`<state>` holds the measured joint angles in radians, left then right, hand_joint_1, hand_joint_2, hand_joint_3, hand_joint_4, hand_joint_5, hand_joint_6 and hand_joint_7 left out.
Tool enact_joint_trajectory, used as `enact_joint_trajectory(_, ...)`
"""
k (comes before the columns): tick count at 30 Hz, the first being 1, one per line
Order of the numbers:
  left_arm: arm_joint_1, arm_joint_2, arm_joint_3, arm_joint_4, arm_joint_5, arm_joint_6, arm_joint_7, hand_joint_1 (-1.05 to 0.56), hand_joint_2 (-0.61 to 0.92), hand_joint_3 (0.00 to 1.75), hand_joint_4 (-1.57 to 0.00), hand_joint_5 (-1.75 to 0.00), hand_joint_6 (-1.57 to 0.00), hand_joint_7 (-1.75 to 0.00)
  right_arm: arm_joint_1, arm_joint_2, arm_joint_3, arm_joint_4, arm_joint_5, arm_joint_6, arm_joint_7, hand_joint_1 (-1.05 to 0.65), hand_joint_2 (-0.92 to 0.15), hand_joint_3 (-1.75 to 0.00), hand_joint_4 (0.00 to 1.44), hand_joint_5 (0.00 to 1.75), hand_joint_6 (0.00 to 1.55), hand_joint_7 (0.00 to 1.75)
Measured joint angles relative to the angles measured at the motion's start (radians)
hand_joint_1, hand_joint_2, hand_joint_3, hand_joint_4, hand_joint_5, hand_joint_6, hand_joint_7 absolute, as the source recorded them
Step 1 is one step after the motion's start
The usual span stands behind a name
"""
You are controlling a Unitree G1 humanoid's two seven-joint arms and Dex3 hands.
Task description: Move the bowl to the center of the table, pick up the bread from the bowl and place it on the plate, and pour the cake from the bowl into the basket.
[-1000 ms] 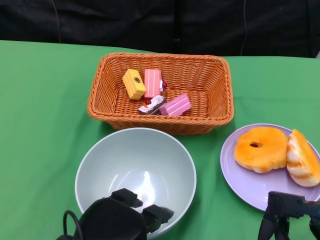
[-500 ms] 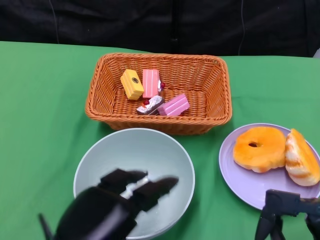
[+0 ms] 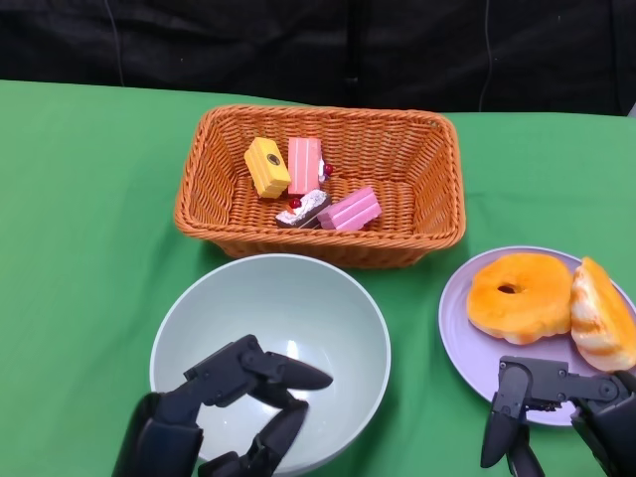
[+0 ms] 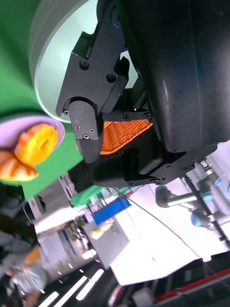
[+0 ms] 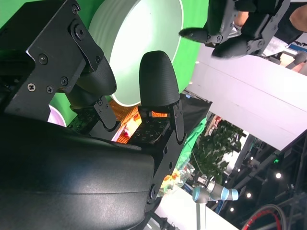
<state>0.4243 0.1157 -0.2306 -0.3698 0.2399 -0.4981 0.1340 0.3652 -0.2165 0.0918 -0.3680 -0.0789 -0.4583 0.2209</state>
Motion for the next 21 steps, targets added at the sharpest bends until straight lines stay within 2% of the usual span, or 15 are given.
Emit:
enact_joint_trajectory(8, 0.001, -0.036, 0.002, 0.032, -0.062, -0.047, -0.029, -0.16, 0.65, 1.00, -0.69, -1.54, -0.65, -1.36, -0.009, 0.006, 0.007, -0.003, 0.000, 0.021, 0.000, 0.18, -0.17, -1.75, 0.80, 1.73, 0.77, 1.46)
enact_joint_trajectory(21, 0.002, -0.050, 0.012, 0.032, -0.067, -0.051, -0.054, -0.16, 0.64, 1.01, -0.69, -1.54, -0.66, -1.35, -0.009, 0.006, 0.008, -0.005, -0.001, 0.024, 0.000, 0.18, -0.17, -1.75, 0.80, 1.74, 0.77, 1.47)
